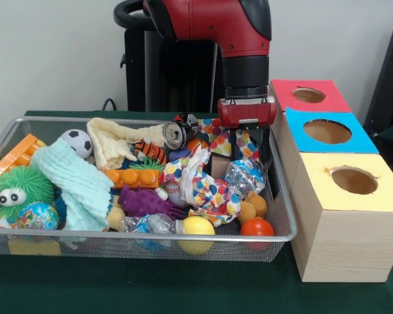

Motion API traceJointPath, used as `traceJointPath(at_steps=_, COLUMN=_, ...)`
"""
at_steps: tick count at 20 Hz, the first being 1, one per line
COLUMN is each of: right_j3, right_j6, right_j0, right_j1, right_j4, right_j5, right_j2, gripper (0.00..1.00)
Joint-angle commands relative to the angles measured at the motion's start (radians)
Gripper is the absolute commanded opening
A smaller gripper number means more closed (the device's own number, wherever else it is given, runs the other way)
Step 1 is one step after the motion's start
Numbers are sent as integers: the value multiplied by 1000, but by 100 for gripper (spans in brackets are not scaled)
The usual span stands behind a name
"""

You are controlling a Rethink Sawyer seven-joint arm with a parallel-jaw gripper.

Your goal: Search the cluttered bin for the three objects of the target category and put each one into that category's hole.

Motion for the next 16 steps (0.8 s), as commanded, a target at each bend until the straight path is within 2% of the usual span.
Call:
traceJointPath(at_steps=1, right_j3=-12, right_j6=272, right_j0=13, right_j1=19, right_j4=59, right_j5=-74, right_j2=37, gripper=100)
traceJointPath(at_steps=12, right_j3=-68, right_j6=212, right_j0=72, right_j1=61, right_j4=108, right_j5=-99, right_j2=-74, gripper=100)
traceJointPath(at_steps=16, right_j3=-85, right_j6=199, right_j0=103, right_j1=74, right_j4=148, right_j5=-120, right_j2=-119, gripper=100)
